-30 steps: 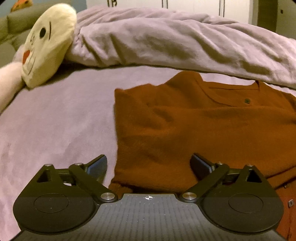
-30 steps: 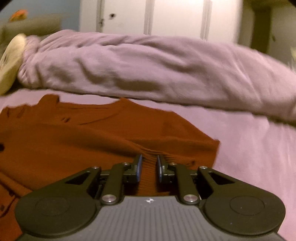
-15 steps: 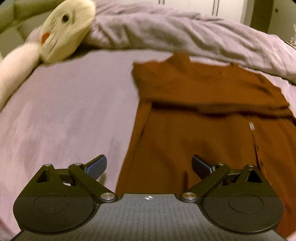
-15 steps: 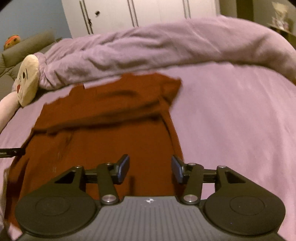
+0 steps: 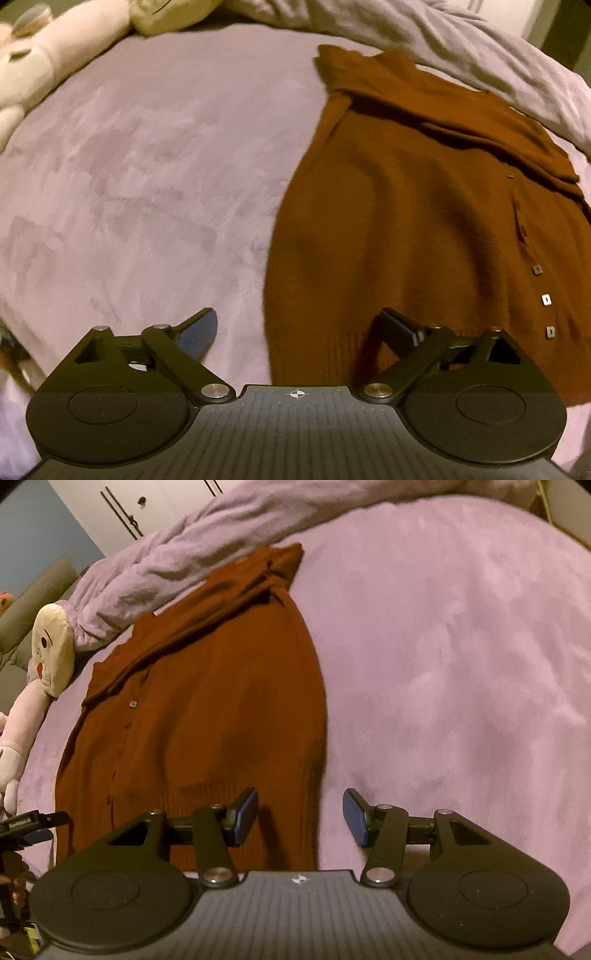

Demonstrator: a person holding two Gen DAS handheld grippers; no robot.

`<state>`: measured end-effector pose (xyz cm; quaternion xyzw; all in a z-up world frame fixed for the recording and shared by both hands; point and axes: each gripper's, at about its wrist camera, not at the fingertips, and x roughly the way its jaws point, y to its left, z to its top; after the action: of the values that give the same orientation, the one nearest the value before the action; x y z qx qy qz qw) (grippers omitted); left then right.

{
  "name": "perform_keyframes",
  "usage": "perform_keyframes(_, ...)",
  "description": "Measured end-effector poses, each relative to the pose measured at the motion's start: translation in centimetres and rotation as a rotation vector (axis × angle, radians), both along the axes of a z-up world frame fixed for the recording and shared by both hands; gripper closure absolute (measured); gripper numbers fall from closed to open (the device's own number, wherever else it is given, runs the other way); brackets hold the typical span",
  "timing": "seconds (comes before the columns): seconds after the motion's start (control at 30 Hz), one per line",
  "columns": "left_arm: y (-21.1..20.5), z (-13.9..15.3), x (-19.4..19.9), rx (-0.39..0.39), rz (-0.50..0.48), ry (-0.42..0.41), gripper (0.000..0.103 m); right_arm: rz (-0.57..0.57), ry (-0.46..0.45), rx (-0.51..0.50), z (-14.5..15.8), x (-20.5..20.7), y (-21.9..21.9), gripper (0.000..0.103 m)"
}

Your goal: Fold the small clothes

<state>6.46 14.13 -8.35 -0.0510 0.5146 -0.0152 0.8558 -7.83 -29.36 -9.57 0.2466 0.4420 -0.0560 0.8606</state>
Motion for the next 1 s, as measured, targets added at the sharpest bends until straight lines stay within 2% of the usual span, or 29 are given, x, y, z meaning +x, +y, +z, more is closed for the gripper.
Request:
perform_keyframes(0.13,0.1,-0.3,0.2,-0.019,0.010,0.034,0.022,0.005,-0.005,0.019,-0.5,-0.2,0.1,0.055)
perform_keyframes(0.2,-0.2,-0.2,0.4,-0.004,-0.019,0.047,0.029,0.024,0.000,0.028,-0.5,-0.1,0.3,0.068)
perform_keyframes(0.3,-0.5,0.1,0.6,-0.006,-0.056,0.058,0.045,0.042,0.009,0.046,-0.6,0.3,0.5,0.079)
perform_keyframes(0.37,-0.6,0.2,0.8,-0.013,-0.063,0.065,0.054,0.049,0.015,0.056,-0.7,0.4,0.5,0.081)
perform_keyframes(0.4,-0.7,0.2,0.9,-0.015,-0.064,0.068,0.063,0.054,0.017,0.061,-0.9,0.5,0.6,0.083)
perform_keyframes(0.43,-0.9,0.2,1.0,-0.019,-0.069,0.071,0.076,0.059,0.019,0.069,-1.0,0.6,0.6,0.086)
perform_keyframes(0.5,-1.3,0.3,1.3,-0.030,-0.086,0.077,0.092,0.062,0.021,0.091,-1.1,0.8,0.6,0.094)
perform_keyframes(0.63,-2.4,0.7,1.6,0.002,-0.136,0.078,0.093,0.075,-0.006,0.145,-0.8,1.2,0.8,0.097)
perform_keyframes(0.77,-2.9,1.7,1.7,-0.022,-0.166,0.060,0.093,0.080,-0.032,0.186,-0.4,1.8,0.9,0.097)
perform_keyframes(1.0,-2.2,6.6,4.3,-0.226,-0.175,-0.022,0.094,0.062,-0.120,0.292,1.4,3.5,0.2,0.098)
